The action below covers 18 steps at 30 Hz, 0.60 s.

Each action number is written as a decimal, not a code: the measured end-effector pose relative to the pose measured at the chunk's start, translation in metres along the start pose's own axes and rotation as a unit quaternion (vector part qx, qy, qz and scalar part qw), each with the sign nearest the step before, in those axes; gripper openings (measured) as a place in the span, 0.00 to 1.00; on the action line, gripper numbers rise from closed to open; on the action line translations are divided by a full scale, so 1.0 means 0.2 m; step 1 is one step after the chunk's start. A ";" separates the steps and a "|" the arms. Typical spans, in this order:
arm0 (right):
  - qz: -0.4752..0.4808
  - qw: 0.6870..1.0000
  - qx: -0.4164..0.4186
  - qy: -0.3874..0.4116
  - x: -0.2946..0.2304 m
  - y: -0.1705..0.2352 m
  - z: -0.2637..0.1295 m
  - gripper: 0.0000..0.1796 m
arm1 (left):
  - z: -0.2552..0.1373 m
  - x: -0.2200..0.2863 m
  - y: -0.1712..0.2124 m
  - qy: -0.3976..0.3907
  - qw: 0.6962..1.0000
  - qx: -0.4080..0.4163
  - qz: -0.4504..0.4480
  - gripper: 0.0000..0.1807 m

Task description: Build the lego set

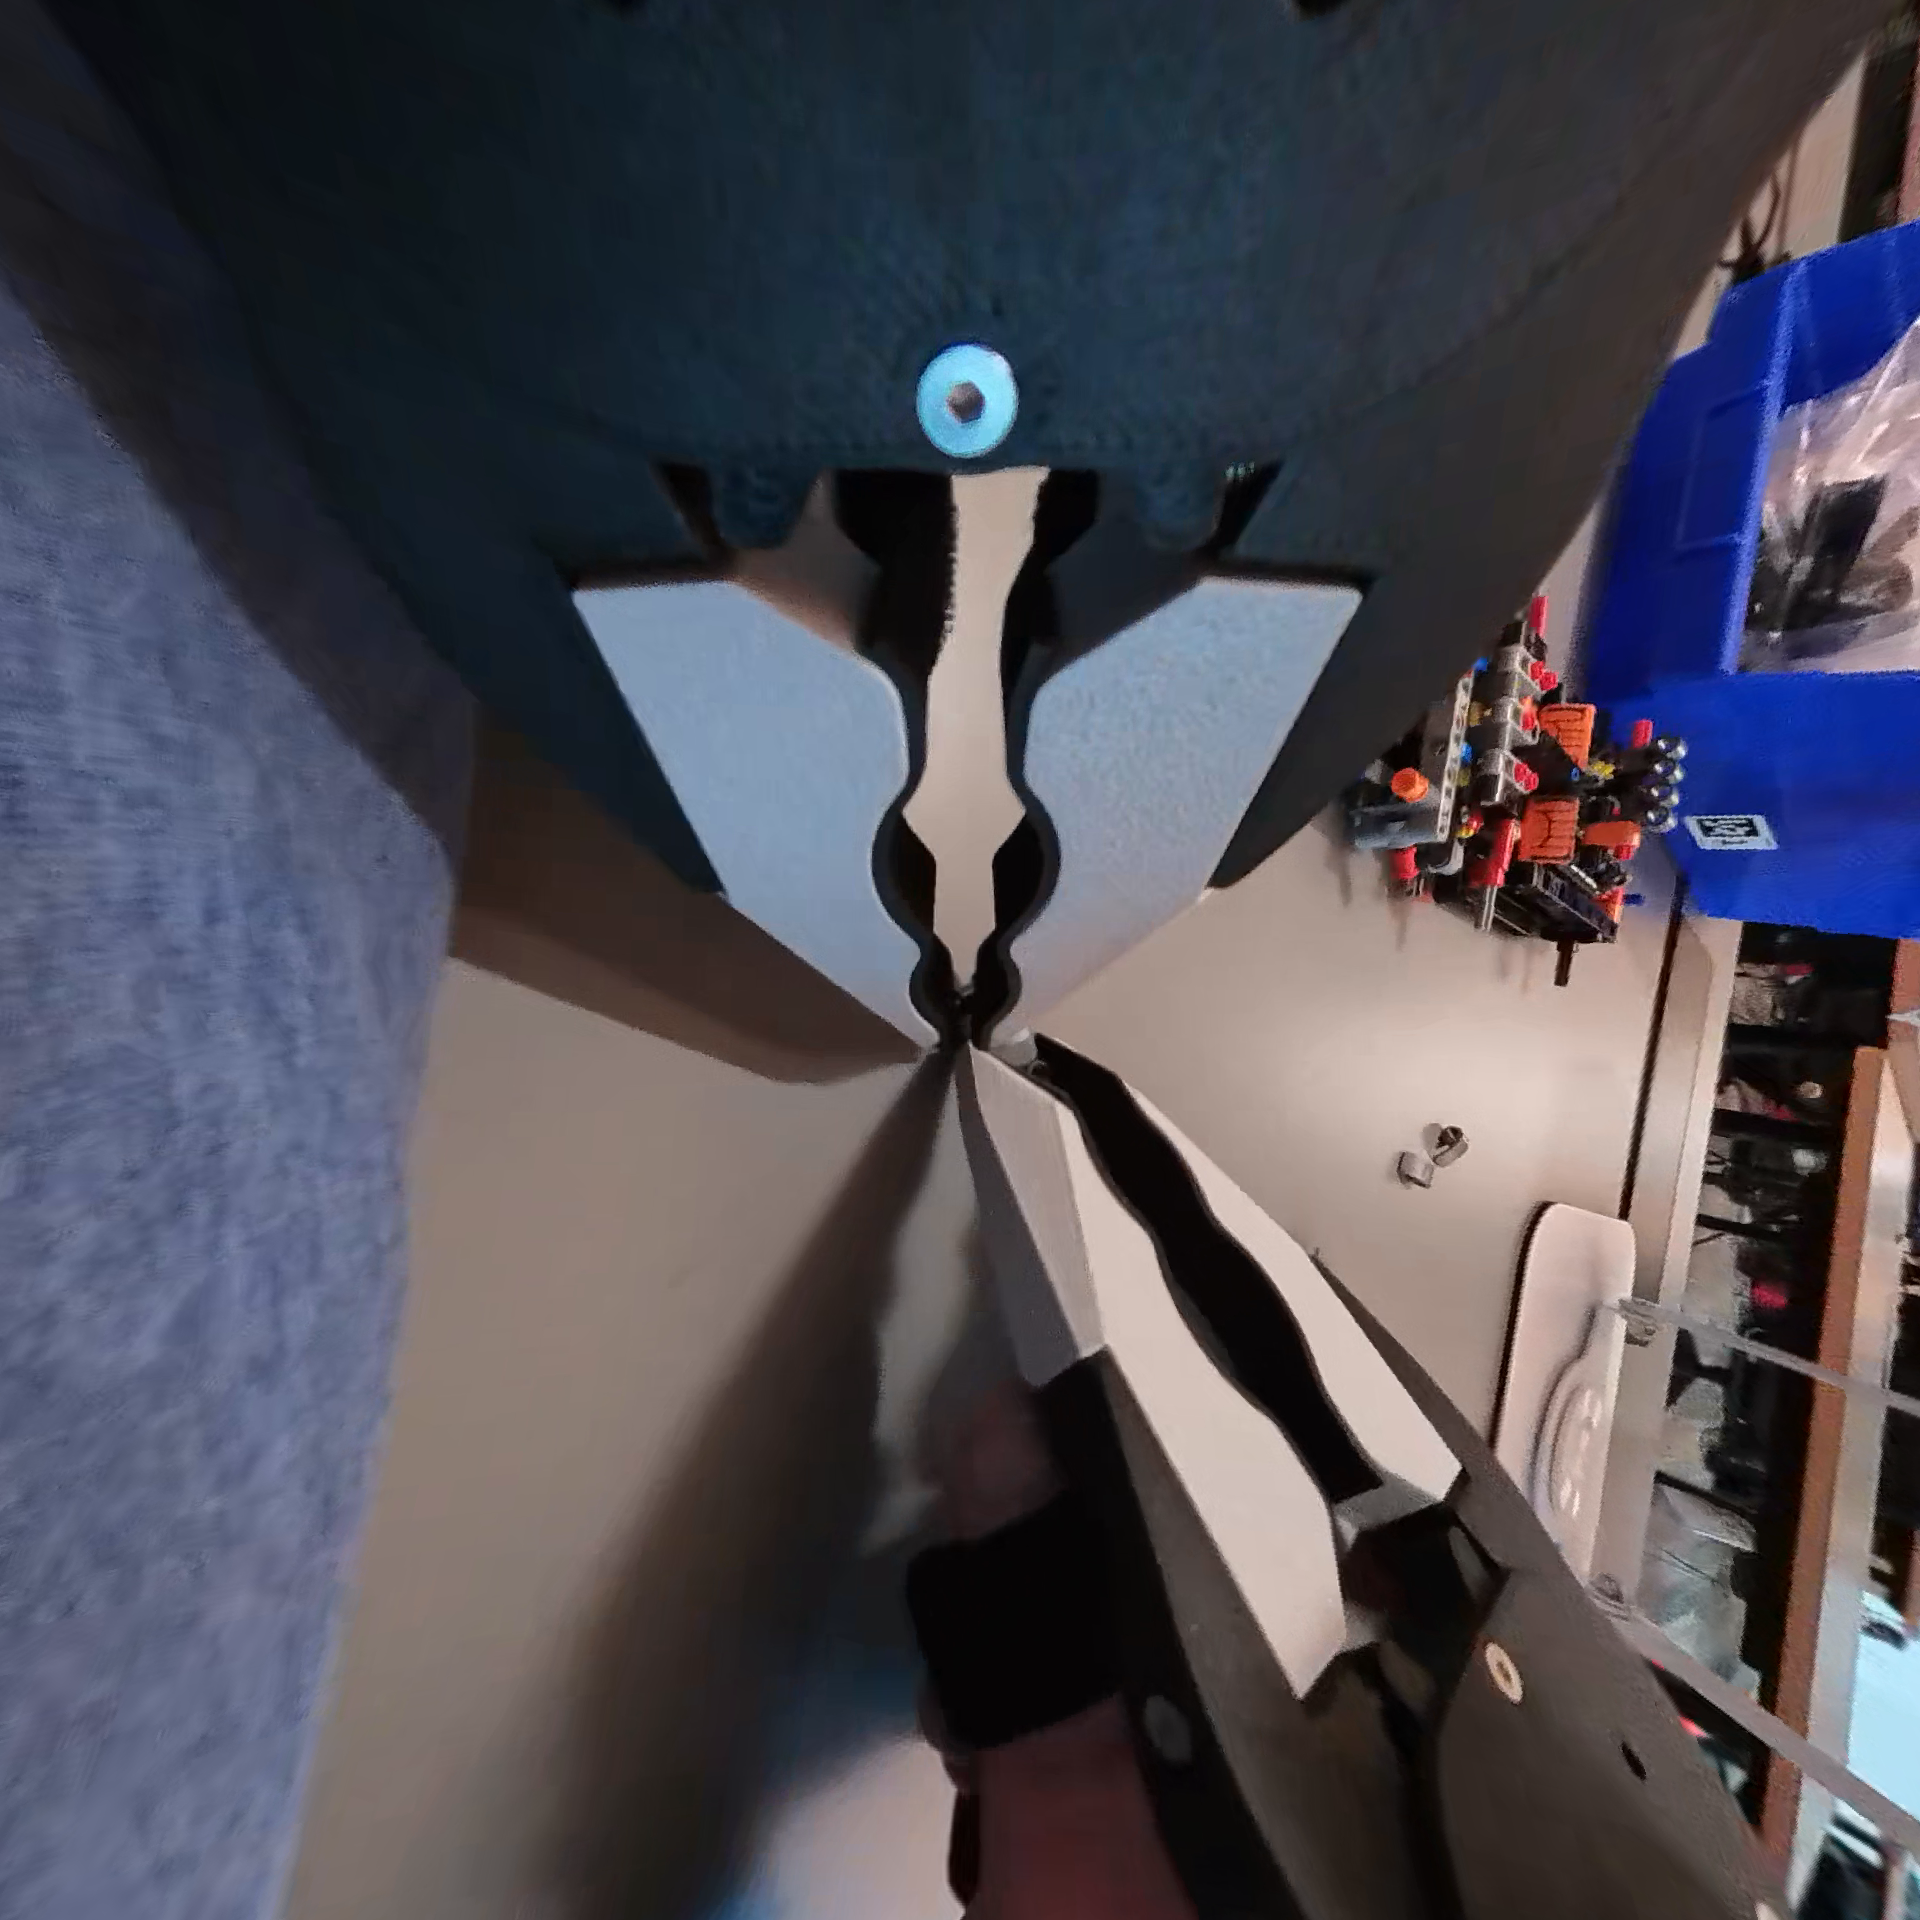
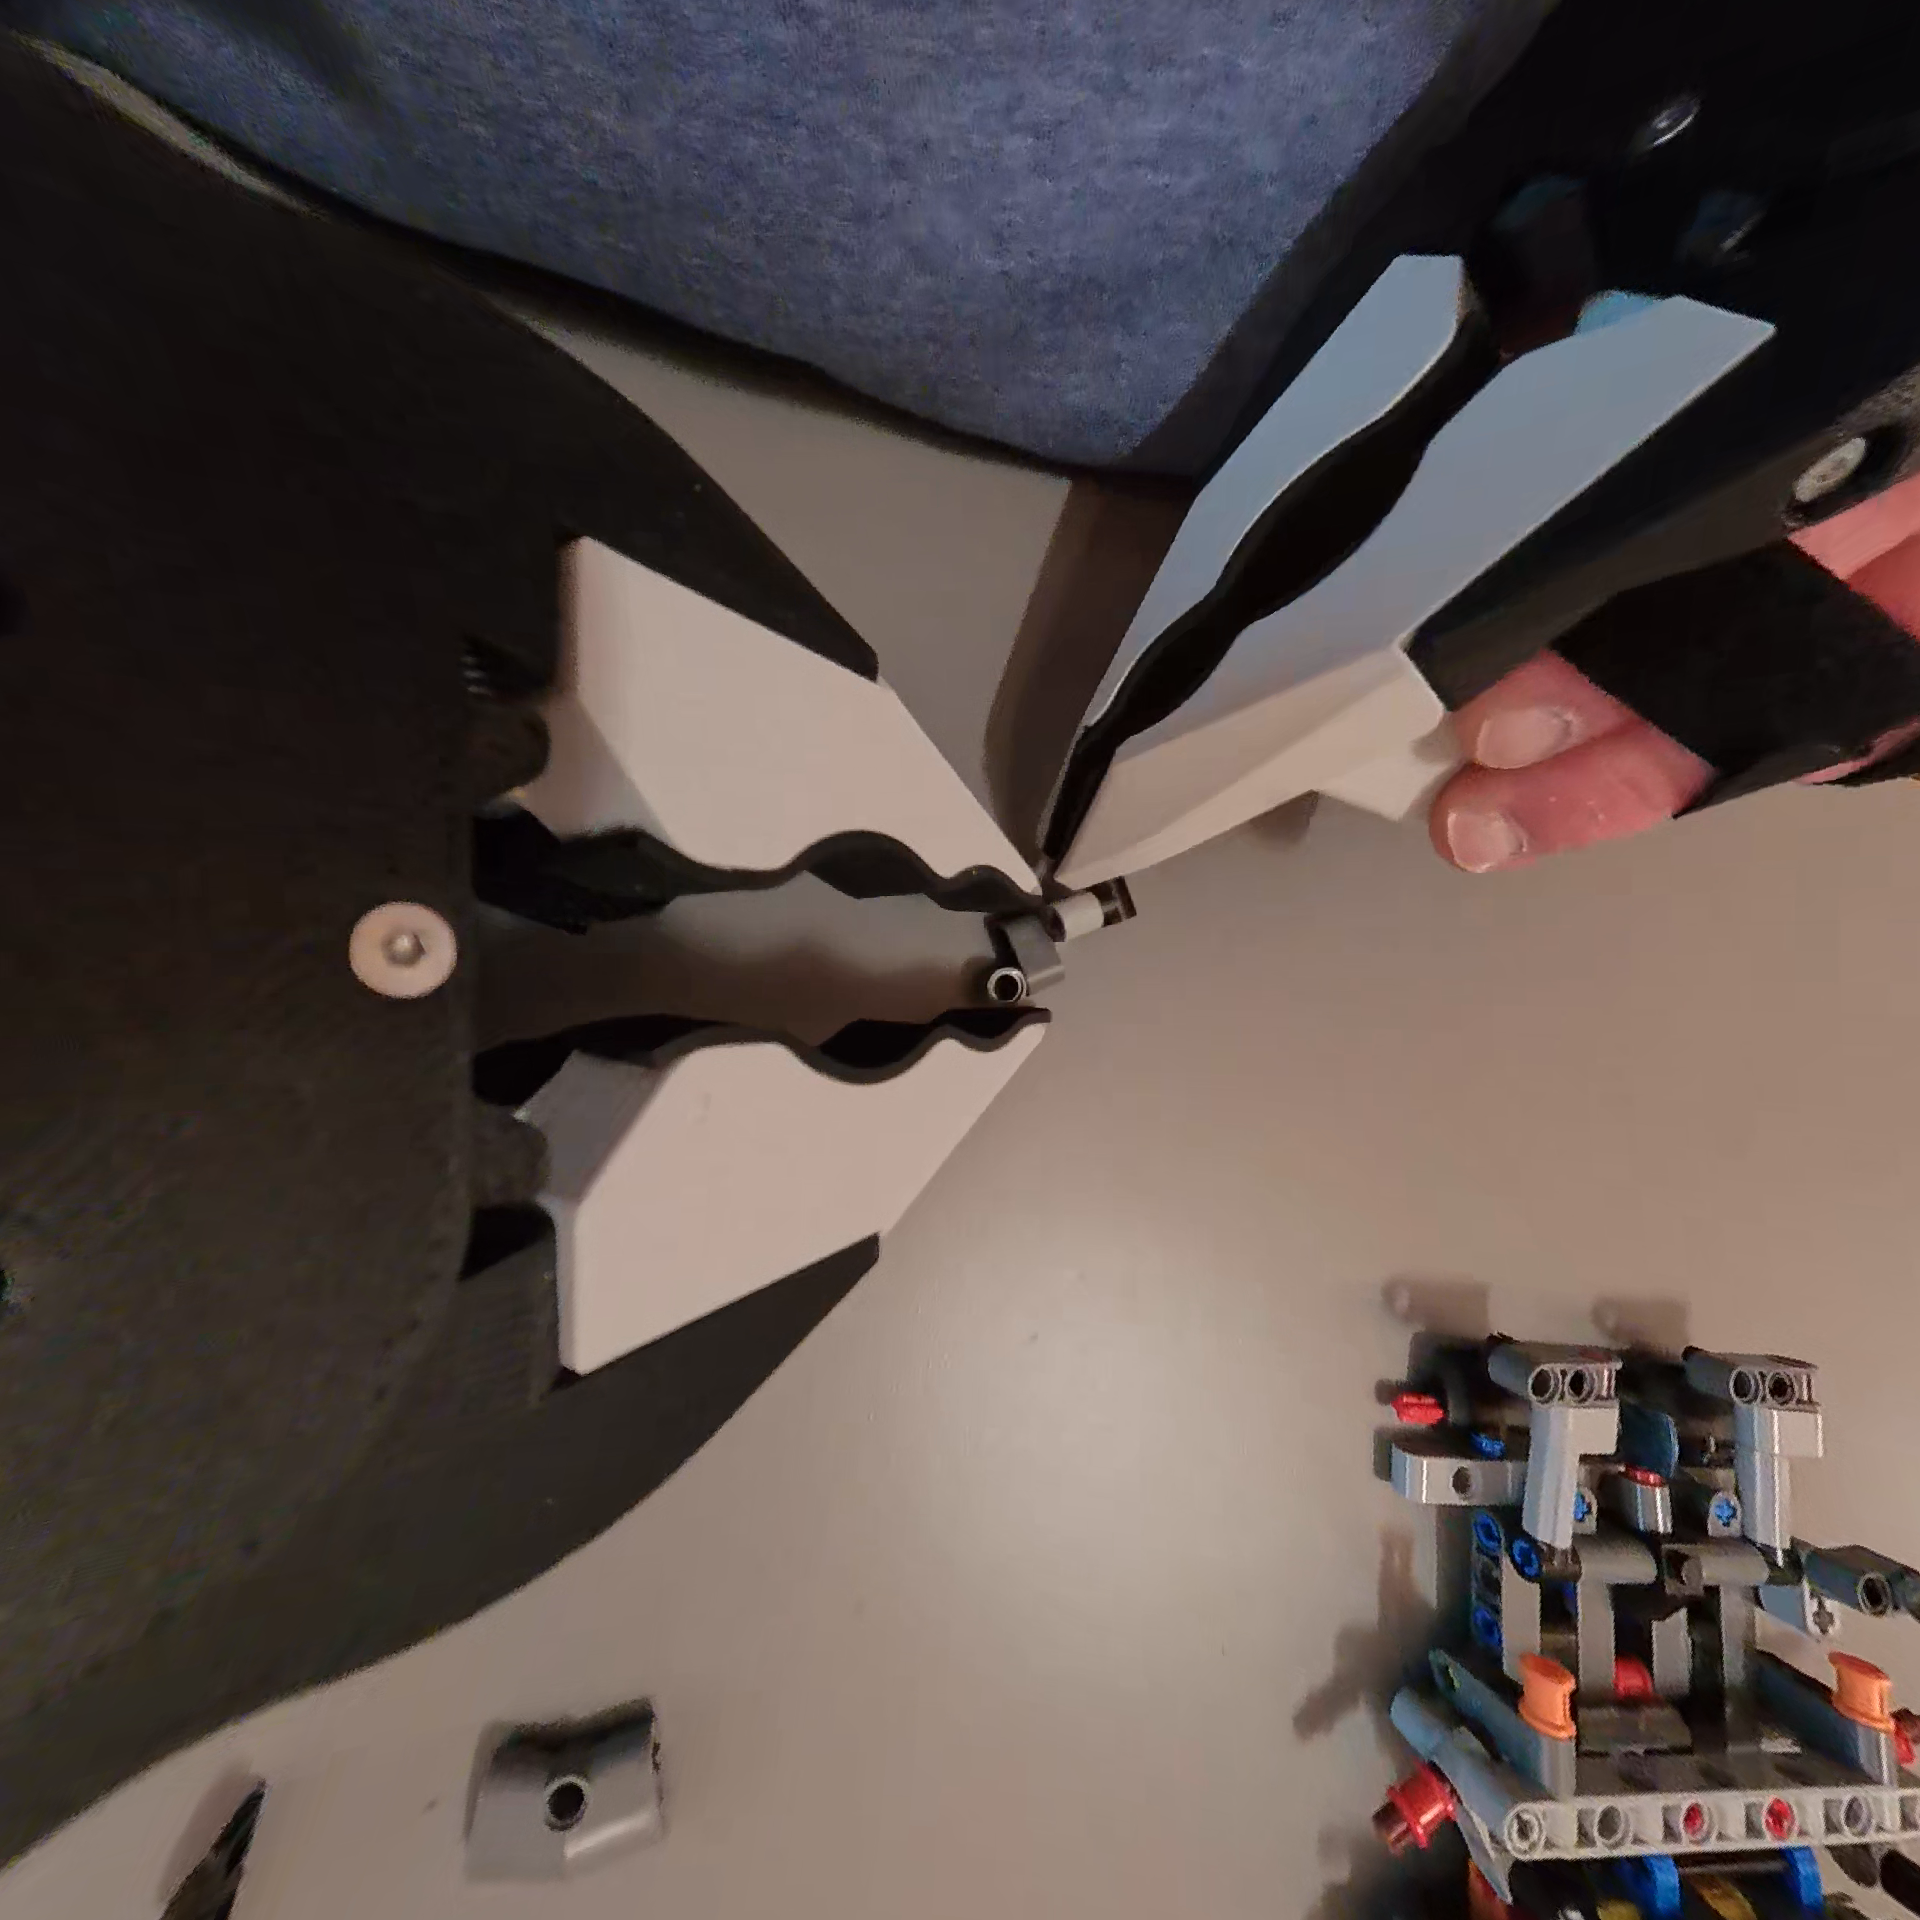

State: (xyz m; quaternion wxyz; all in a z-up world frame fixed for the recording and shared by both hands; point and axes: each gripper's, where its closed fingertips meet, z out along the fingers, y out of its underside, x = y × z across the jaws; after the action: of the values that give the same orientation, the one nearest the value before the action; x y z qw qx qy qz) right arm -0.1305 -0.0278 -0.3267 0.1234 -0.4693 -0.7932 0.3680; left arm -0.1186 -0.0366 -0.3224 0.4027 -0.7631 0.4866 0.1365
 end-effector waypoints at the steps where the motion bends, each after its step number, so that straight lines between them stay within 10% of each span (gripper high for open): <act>1: 0.004 1.000 0.002 -0.002 0.00 0.00 0.00 0.09 | 0.00 0.00 0.00 -0.003 1.000 -0.004 0.005 0.00; 18: 0.084 0.996 0.009 0.014 0.03 -0.02 0.01 0.07 | -0.01 -0.09 0.10 -0.073 0.996 -0.045 -0.022 0.05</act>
State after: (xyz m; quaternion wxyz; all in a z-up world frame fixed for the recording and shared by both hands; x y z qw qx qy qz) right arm -0.1365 -0.0245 -0.3262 0.1072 -0.5386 -0.7455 0.3776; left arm -0.1458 -0.0314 -0.3195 0.4049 -0.7790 0.4327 0.2050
